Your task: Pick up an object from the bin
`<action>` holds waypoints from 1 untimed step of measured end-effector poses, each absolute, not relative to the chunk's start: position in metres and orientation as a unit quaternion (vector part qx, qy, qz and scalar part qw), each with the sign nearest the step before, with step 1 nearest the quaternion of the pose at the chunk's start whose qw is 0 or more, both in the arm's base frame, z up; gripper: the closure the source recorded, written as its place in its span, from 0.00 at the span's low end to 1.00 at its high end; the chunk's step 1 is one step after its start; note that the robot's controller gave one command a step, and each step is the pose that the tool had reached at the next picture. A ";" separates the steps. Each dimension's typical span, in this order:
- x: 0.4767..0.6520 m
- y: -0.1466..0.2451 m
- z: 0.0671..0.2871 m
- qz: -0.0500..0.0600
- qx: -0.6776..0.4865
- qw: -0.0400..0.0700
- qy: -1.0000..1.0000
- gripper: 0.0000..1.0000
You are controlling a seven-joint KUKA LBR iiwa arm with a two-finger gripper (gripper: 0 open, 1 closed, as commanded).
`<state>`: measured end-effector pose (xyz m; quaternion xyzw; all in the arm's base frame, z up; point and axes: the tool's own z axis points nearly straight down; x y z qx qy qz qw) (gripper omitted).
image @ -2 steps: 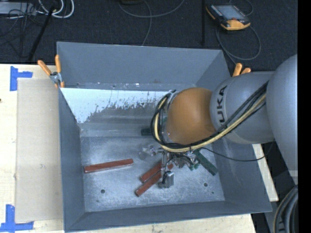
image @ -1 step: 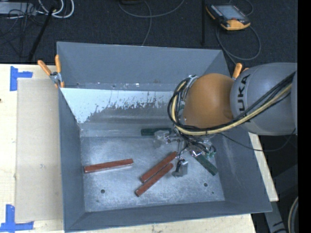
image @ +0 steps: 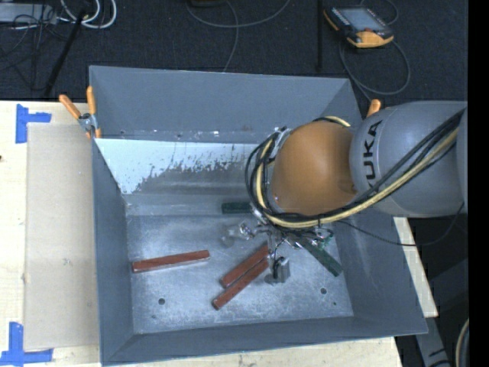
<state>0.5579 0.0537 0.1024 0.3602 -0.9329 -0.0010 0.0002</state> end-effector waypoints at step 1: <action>0.556 0.052 0.068 -0.001 0.448 0.002 -0.894 0.00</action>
Offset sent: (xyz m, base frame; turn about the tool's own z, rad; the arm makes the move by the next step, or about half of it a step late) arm -0.0005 -0.0030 -0.0324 -0.1952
